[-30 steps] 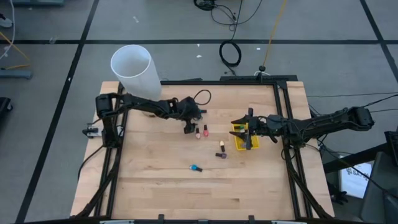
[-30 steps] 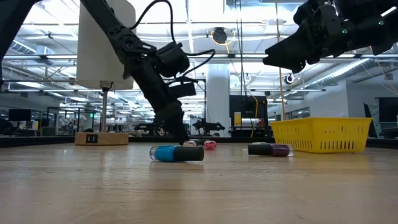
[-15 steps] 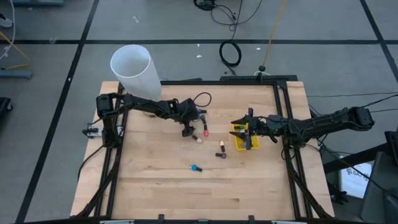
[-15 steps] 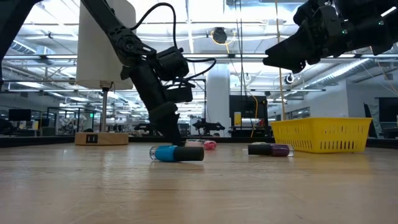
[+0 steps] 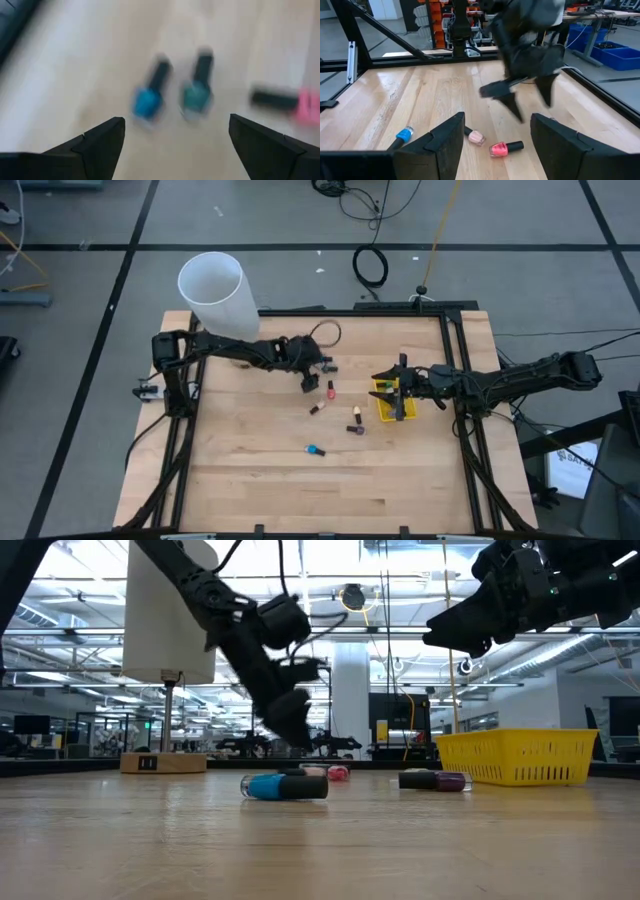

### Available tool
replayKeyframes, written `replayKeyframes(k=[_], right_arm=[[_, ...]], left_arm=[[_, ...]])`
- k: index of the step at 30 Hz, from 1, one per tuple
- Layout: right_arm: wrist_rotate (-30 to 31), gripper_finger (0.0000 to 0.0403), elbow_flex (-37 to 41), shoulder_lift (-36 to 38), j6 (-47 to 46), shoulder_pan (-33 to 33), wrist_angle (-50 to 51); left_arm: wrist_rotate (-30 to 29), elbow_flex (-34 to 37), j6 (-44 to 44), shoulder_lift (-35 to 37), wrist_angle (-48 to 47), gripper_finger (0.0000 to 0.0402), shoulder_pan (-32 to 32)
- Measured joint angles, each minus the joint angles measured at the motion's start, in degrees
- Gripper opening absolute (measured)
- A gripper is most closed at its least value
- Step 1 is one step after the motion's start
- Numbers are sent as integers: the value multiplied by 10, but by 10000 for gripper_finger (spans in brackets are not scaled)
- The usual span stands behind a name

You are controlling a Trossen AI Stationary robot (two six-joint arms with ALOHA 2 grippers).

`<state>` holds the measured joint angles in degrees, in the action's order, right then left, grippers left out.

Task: Pick & Place Nail Polish
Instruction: Put the dark green nail polish into the yellow bin

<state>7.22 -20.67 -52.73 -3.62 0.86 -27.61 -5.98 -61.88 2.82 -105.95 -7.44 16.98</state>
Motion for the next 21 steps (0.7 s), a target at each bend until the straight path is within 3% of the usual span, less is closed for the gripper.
replayKeyframes(k=[10, 17, 21], right_arm=[[0, 215, 0, 0, 0, 0, -1], [0, 215, 0, 0, -1, 0, -5], [0, 215, 0, 0, -1, 0, -5]], left_arm=[[4, -120, 52, -24, -42, 349, 37], [19, -134, 95, -77, -43, 349, 46], [-5, -134, 95, -101, -25, 349, 45]])
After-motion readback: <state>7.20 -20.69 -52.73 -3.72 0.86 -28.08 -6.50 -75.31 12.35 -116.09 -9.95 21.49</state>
